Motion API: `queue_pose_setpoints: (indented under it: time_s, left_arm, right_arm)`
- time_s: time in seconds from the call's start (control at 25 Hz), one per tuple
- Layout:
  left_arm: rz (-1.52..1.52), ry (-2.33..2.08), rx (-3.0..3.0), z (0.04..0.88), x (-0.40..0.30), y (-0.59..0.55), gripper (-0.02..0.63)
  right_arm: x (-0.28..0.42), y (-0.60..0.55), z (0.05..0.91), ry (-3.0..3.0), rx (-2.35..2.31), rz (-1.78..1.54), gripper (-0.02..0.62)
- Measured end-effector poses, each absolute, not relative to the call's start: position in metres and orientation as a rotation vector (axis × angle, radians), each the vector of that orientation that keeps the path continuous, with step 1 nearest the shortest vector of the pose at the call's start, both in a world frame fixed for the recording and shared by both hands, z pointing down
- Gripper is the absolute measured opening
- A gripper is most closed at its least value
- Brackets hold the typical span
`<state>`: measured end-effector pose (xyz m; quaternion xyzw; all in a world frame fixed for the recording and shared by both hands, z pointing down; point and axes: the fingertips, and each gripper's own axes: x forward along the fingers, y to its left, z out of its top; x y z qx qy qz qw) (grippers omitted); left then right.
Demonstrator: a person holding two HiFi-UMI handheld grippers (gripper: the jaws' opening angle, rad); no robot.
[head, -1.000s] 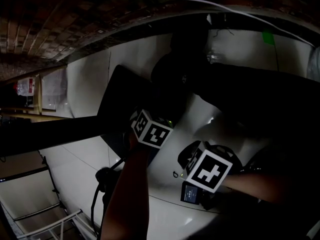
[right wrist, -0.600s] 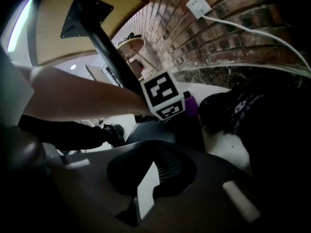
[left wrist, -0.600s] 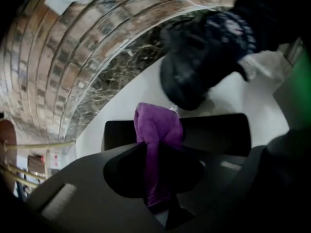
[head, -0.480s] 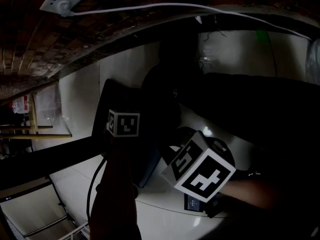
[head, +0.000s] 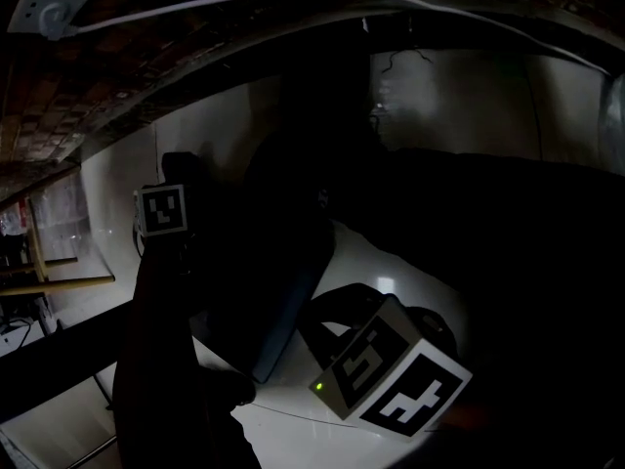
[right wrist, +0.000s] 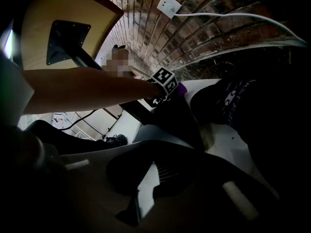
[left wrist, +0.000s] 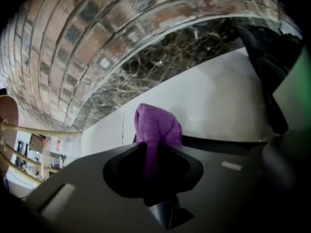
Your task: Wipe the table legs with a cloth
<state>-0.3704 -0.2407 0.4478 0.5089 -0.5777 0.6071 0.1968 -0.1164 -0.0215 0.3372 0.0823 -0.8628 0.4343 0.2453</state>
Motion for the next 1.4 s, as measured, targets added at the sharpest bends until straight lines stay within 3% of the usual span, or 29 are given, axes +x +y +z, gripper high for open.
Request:
queue_pose_setpoints:
  time_s: [0.36,0.84,1.24,1.4]
  left_arm:
    - [1.776,-1.337,1.315,0.446,-0.354,-0.209,0.077]
    - [1.66,-0.887,1.373,0.439,-0.254,-0.09,0.078]
    - [1.817,-1.113,1.238,0.432,-0.334,-0.136,0.08]
    - [2.036,-1.103,1.135,0.429,-0.362,-0.154,0.077]
  right_arm:
    - [-0.118,-0.019,0.331,-2.385,0.202,1.148,0.002]
    - [-0.122,-0.005,0.316,-2.415,0.152,1.092,0.002]
    - [-0.123,0.001,0.325,-2.385,0.137,1.139,0.002]
    - [-0.125,-0.002,0.328,-2.387,0.145,1.159,0.002]
